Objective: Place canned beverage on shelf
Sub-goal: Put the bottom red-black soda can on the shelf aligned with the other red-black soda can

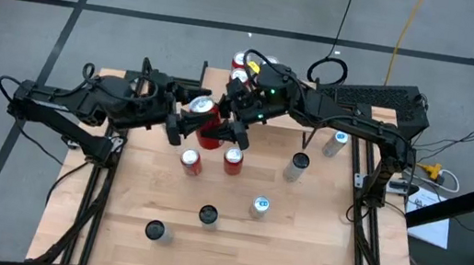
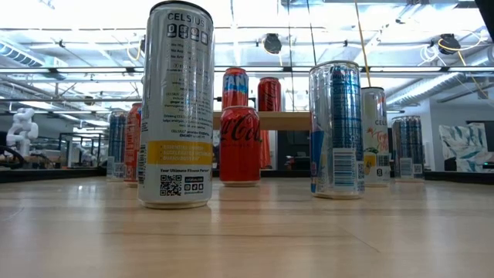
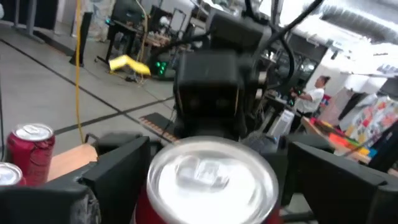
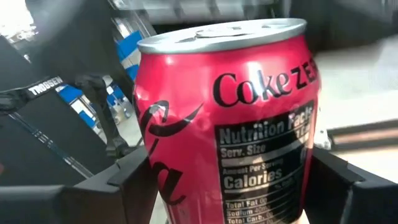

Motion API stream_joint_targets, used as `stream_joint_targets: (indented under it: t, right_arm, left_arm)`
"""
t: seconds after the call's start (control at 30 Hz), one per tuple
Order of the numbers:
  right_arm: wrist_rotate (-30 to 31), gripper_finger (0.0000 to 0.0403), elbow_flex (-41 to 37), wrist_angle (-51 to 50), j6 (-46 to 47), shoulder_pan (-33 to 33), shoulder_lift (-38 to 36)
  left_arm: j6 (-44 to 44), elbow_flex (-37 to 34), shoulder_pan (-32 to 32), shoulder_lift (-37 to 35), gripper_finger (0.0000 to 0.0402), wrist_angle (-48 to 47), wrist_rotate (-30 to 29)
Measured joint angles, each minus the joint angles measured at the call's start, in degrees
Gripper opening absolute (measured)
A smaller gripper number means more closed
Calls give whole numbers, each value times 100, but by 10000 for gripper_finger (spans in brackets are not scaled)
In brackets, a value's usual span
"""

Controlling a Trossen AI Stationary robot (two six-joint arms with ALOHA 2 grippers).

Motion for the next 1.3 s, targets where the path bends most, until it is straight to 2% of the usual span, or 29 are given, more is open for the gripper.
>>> stream_joint_targets:
  t: [0.17,0.43,0.57,0.77,0.83,1.0,1.17,1.3]
  right_arm:
    - [-235,278,-11,-79,12,-136,-77]
    - [-1045,278,-10,-201,-268,-548,-521]
    - [-1321,279,-4,-701,-557,-888,-854]
    - [-1308,279,-6,-1894,-1251,-1390,-1291]
    - [-1316,279,-165,-2016,-1295,-1501,-1451]
    - [-1326,279,-1247,-1758,-1256,-1568,-2120]
    - [-1333,279,-3107,-513,-751,-1692,-2975]
    - [-1023,279,-4507,704,-382,-1809,-3572]
  left_arm:
    - [4,4,2,-83,385,-21,-183]
    - [11,4,0,-263,386,-88,-385]
    - [8,2,0,-297,386,-262,-424]
    - [0,0,0,-290,386,-342,-437]
    - [-2,0,0,-292,386,-415,-437]
    - [-90,-2,2,-290,386,-441,-450]
    - [-312,-2,2,-290,386,-593,-480]
    - [-448,-4,2,-286,386,-707,-483]
